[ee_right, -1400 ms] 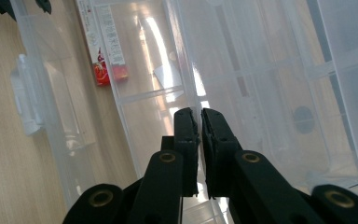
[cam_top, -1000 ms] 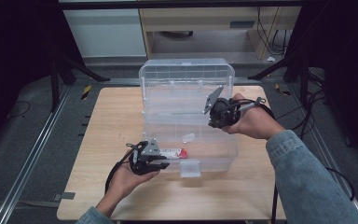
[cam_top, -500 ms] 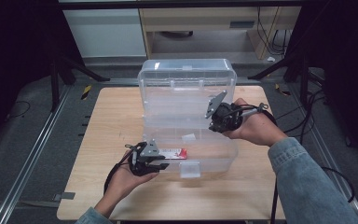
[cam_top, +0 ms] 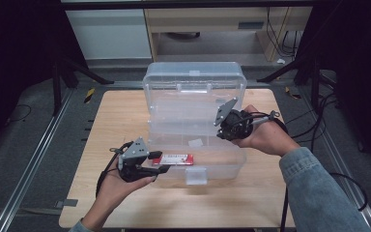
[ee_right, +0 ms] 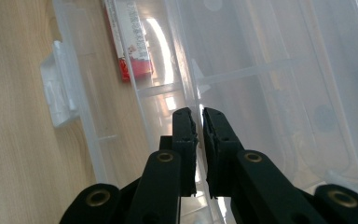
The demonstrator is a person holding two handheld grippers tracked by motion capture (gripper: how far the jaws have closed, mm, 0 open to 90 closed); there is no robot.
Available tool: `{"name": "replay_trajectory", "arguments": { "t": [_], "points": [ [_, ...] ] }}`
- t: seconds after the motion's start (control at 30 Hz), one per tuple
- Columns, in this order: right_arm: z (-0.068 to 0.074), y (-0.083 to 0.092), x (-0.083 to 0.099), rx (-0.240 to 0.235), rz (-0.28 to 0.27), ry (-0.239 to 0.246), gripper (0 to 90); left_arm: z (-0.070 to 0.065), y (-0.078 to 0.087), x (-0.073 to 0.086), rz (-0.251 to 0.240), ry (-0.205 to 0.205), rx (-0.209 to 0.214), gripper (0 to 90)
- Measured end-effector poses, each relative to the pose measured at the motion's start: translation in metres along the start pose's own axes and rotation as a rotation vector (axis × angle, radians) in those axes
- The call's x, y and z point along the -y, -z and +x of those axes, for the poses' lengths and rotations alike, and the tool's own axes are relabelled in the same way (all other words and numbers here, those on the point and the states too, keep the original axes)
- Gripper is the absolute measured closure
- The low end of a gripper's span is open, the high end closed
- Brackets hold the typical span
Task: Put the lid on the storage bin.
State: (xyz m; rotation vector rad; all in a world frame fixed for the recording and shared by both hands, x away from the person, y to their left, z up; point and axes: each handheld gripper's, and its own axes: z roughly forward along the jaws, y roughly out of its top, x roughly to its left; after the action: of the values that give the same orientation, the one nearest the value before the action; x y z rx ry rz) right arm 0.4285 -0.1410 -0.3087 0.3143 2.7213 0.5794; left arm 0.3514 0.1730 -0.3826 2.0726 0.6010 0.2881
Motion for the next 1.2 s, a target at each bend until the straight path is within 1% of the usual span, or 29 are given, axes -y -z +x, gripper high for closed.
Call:
{"name": "replay_trajectory", "arguments": {
  "t": [0.03,0.07,0.17,0.27,0.33,0.43,0.53,0.57,0.67,0.73,0.83,0.9,0.93,1.0,1.13,1.17,1.2],
  "points": [
    [0.001,0.000,0.001,-0.002,-0.002,0.005,84.0,0.001,0.003,-0.001,-0.006,0.005,-0.001,42.7],
    [0.002,0.000,0.001,-0.003,-0.005,-0.002,84.0,0.001,0.007,-0.002,-0.012,0.007,-0.006,42.1],
    [0.004,-0.001,0.003,-0.006,-0.008,0.000,83.9,0.005,0.016,-0.005,-0.019,0.006,-0.032,41.9],
    [0.007,-0.001,0.005,-0.005,-0.010,0.001,83.7,0.012,0.023,-0.008,-0.030,0.027,-0.041,41.4],
    [0.008,-0.001,0.005,-0.003,-0.011,0.001,83.6,0.016,0.028,-0.012,-0.035,0.021,-0.059,41.3],
    [0.008,-0.001,0.006,-0.005,-0.013,-0.004,83.3,0.021,0.036,-0.017,-0.043,0.017,-0.074,41.8],
    [0.009,-0.001,0.006,-0.004,-0.013,-0.006,83.0,0.028,0.041,-0.022,-0.048,0.025,-0.077,42.6],
    [0.008,-0.001,0.007,-0.005,-0.017,-0.006,82.8,0.030,0.042,-0.024,-0.044,0.024,-0.081,42.5],
    [0.008,-0.001,0.007,-0.002,-0.018,-0.008,82.6,0.037,0.048,-0.029,-0.054,0.032,-0.102,44.3],
    [0.009,-0.001,0.007,0.000,-0.020,-0.011,82.6,0.042,0.053,-0.033,-0.080,0.042,-0.117,45.8],
    [0.009,-0.001,0.008,-0.003,-0.028,-0.014,82.5,0.051,0.057,-0.041,-0.090,0.051,-0.129,48.1],
    [0.009,-0.001,0.009,-0.004,-0.034,-0.015,82.5,0.059,0.059,-0.045,-0.106,0.061,-0.139,50.4],
    [0.009,-0.001,0.009,-0.003,-0.034,-0.017,82.5,0.063,0.059,-0.048,-0.109,0.073,-0.139,50.7],
    [0.009,-0.001,0.009,-0.001,-0.038,-0.021,82.4,0.069,0.059,-0.052,-0.111,0.082,-0.136,51.8],
    [0.010,-0.001,0.010,-0.003,-0.044,-0.021,82.4,0.079,0.054,-0.057,-0.117,0.108,-0.139,53.0],
    [0.010,-0.001,0.010,-0.004,-0.044,-0.021,82.5,0.081,0.052,-0.059,-0.121,0.112,-0.139,53.4],
    [0.010,-0.002,0.010,-0.005,-0.043,-0.022,82.5,0.083,0.050,-0.060,-0.113,0.110,-0.138,54.7]
  ]
}}
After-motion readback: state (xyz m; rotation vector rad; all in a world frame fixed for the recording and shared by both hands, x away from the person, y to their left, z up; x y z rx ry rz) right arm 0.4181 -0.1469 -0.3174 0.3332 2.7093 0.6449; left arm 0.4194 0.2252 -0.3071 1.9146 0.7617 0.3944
